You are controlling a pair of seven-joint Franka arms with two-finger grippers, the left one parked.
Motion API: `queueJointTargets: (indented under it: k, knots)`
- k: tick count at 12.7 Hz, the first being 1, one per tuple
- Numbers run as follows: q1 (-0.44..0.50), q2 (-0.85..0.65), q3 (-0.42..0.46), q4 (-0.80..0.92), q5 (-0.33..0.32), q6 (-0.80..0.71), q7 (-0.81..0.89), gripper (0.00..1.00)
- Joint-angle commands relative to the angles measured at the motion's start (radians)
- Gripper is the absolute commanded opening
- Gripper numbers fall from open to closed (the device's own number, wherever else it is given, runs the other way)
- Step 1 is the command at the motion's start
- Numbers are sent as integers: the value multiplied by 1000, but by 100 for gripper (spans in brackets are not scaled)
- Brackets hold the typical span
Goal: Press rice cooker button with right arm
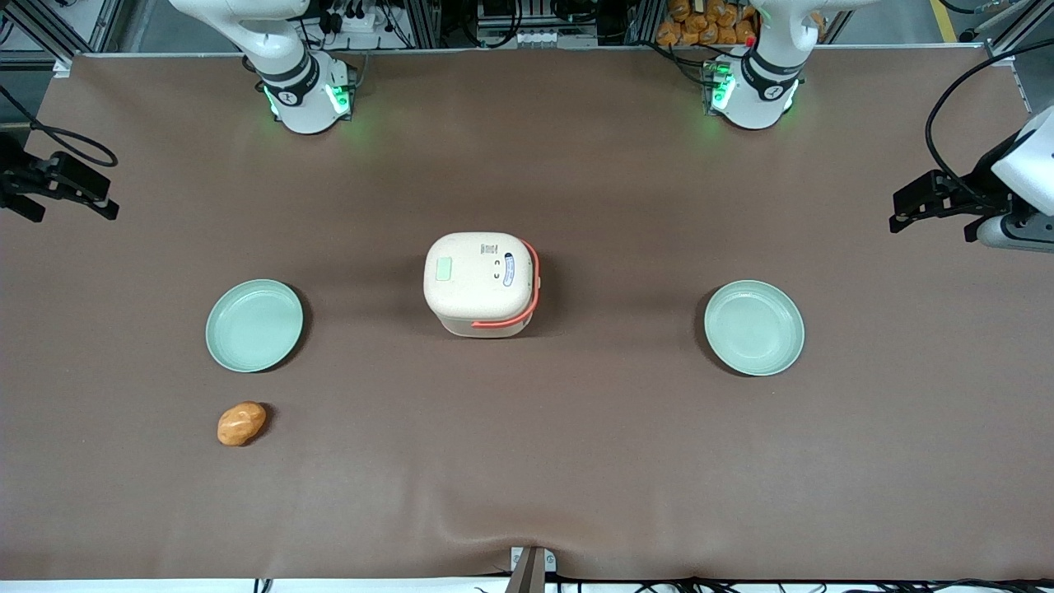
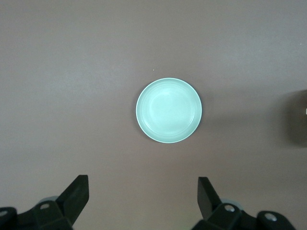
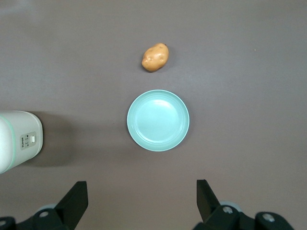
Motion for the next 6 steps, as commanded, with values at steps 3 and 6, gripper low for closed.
queueJointTargets:
  k: [3,6]
  knots:
    - [8,-1,-3,12,13,-5,-8,100]
    - [2,-1,-6,12,48,-3,-8,100]
